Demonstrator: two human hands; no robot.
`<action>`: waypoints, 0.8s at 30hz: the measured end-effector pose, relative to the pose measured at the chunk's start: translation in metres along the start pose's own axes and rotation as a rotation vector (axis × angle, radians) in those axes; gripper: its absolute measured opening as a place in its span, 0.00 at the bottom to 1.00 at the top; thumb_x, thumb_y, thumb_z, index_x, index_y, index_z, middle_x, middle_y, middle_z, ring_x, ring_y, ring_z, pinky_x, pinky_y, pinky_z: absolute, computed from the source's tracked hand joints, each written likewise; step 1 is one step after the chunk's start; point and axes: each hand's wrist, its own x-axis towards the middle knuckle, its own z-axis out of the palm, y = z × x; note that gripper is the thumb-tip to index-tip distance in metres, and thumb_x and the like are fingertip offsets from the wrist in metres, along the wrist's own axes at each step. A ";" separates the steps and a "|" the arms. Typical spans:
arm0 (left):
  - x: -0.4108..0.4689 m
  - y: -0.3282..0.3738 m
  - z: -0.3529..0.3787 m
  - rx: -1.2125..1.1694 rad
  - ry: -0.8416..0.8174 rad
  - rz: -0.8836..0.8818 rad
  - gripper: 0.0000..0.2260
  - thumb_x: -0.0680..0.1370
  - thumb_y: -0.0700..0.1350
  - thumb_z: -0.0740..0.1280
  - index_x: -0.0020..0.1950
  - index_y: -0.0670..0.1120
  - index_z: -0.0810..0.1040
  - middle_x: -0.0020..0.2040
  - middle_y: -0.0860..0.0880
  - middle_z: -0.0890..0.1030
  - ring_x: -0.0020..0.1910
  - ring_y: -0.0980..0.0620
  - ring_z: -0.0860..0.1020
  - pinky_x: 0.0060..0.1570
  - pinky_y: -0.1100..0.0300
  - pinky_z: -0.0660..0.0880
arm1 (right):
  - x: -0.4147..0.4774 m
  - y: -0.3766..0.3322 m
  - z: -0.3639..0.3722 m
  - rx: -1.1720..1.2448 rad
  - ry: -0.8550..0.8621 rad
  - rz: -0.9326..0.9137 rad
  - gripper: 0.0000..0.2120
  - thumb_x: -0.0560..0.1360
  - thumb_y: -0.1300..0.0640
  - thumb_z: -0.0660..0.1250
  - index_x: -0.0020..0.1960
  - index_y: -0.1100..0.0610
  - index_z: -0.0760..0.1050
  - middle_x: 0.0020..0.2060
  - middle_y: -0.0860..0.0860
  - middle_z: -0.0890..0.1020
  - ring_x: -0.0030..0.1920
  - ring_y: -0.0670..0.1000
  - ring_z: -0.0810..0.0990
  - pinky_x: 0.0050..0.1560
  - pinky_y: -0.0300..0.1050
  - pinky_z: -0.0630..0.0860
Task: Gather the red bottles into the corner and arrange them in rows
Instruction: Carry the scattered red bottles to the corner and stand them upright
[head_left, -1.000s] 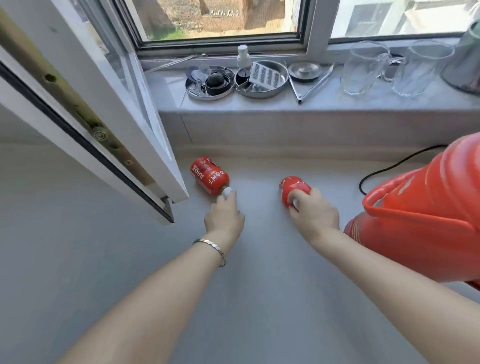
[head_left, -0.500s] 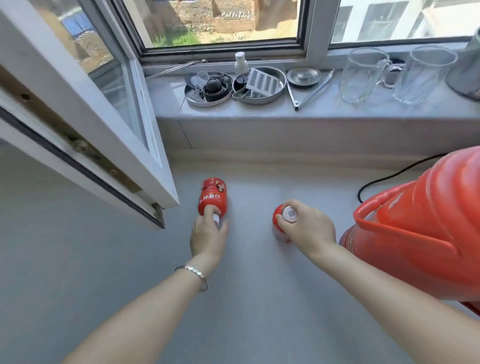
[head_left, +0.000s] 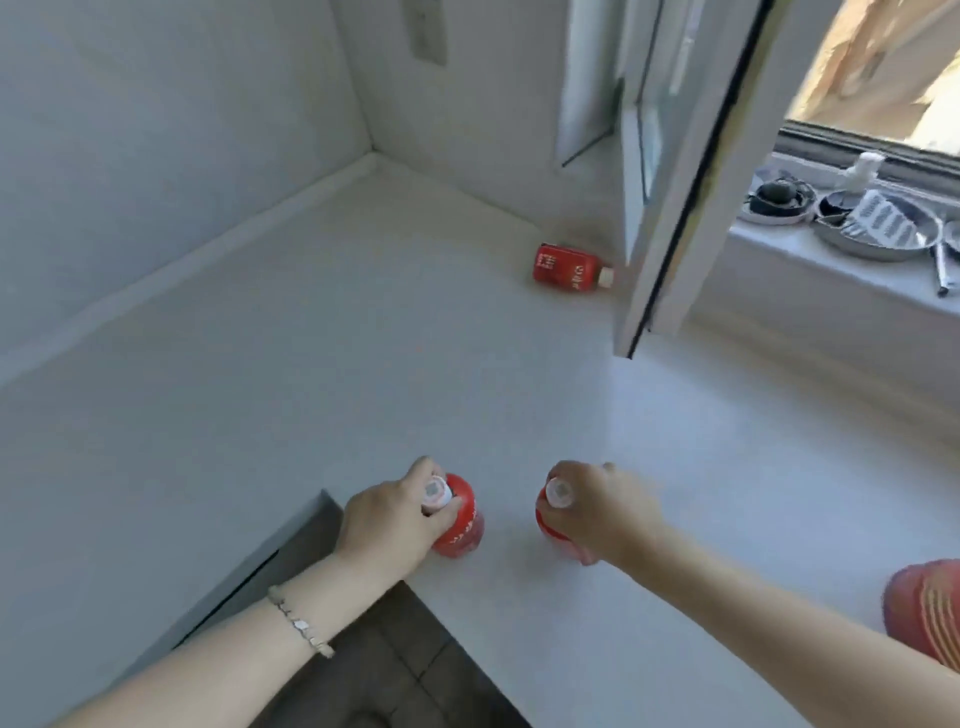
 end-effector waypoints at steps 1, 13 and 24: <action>-0.010 -0.024 -0.012 -0.005 0.036 -0.042 0.14 0.75 0.58 0.64 0.54 0.51 0.72 0.47 0.48 0.84 0.47 0.45 0.81 0.42 0.57 0.72 | 0.002 -0.026 0.007 -0.026 -0.014 -0.051 0.05 0.66 0.50 0.59 0.31 0.48 0.68 0.36 0.54 0.85 0.38 0.55 0.84 0.43 0.44 0.82; -0.178 -0.350 -0.128 -0.104 0.369 -0.574 0.14 0.74 0.57 0.65 0.51 0.49 0.70 0.44 0.48 0.83 0.45 0.43 0.81 0.42 0.56 0.73 | -0.020 -0.378 0.177 -0.155 -0.125 -0.528 0.10 0.71 0.45 0.64 0.50 0.47 0.75 0.46 0.50 0.83 0.47 0.54 0.81 0.41 0.42 0.74; -0.336 -0.611 -0.210 -0.140 0.558 -0.954 0.11 0.77 0.53 0.62 0.53 0.48 0.68 0.42 0.48 0.80 0.45 0.43 0.80 0.38 0.58 0.67 | -0.077 -0.632 0.352 -0.057 -0.261 -0.641 0.08 0.73 0.47 0.64 0.50 0.47 0.74 0.40 0.47 0.81 0.41 0.52 0.80 0.39 0.44 0.75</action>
